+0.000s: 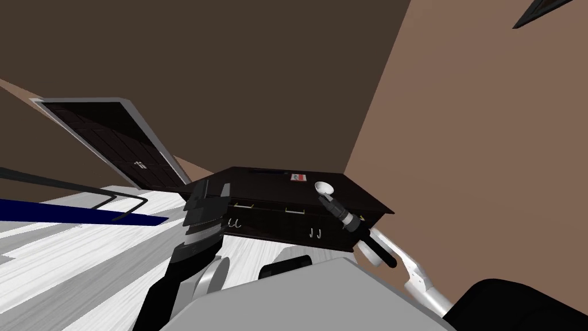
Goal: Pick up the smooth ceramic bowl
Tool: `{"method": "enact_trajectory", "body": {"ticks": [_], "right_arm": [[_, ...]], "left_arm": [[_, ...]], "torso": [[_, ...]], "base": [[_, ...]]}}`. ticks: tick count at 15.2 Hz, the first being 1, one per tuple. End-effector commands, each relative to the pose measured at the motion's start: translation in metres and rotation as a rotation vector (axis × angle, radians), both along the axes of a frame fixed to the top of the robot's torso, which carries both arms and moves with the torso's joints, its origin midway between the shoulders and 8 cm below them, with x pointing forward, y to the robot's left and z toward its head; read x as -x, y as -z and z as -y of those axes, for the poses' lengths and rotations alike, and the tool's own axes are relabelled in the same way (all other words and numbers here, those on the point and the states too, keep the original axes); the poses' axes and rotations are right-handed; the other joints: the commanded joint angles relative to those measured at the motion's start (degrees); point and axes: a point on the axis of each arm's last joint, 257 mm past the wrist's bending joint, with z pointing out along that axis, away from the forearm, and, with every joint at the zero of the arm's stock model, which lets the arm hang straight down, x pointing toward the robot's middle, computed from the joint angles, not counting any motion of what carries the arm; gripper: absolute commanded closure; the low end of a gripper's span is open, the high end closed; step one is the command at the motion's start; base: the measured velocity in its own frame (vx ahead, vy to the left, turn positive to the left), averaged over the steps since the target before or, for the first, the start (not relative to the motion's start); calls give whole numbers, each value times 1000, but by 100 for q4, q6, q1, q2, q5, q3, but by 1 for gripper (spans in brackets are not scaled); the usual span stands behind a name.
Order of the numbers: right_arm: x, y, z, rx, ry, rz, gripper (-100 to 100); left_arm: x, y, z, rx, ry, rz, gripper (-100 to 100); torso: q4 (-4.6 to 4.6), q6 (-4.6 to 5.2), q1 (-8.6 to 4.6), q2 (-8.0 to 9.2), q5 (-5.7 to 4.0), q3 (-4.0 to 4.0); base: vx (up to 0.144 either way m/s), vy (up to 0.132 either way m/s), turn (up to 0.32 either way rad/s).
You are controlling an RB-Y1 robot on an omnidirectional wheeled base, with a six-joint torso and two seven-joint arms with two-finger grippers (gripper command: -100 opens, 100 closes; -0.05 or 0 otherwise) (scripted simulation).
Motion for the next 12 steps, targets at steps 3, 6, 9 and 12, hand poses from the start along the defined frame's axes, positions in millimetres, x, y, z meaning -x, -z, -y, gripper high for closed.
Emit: {"method": "enact_trajectory", "body": {"ticks": [3, 6, 9, 12], "right_arm": [[-2, 26, 20, 170, -4, -38, -100], [-2, 37, 32, 268, -15, -57, -100], [-2, 48, 46, 367, -27, -76, -100], [-2, 57, 61, 467, -40, -94, -100]], "left_arm": [[0, 0, 0, 0, 0, 0, 0], [0, 0, 0, 0, 0, 0, 0], [0, 0, 0, 0, 0, 0, 0], [0, 0, 0, 0, 0, 0, 0]], "torso": [[0, -1, 2, -2, 0, -1], [-1, 0, 3, -3, 1, -2], [-1, -2, 5, -4, 1, -2], [-1, -2, 2, -5, 0, -3]], "base": [[14, 39, 86], [15, 37, 57], [20, 39, 89], [16, 33, 51]]}}
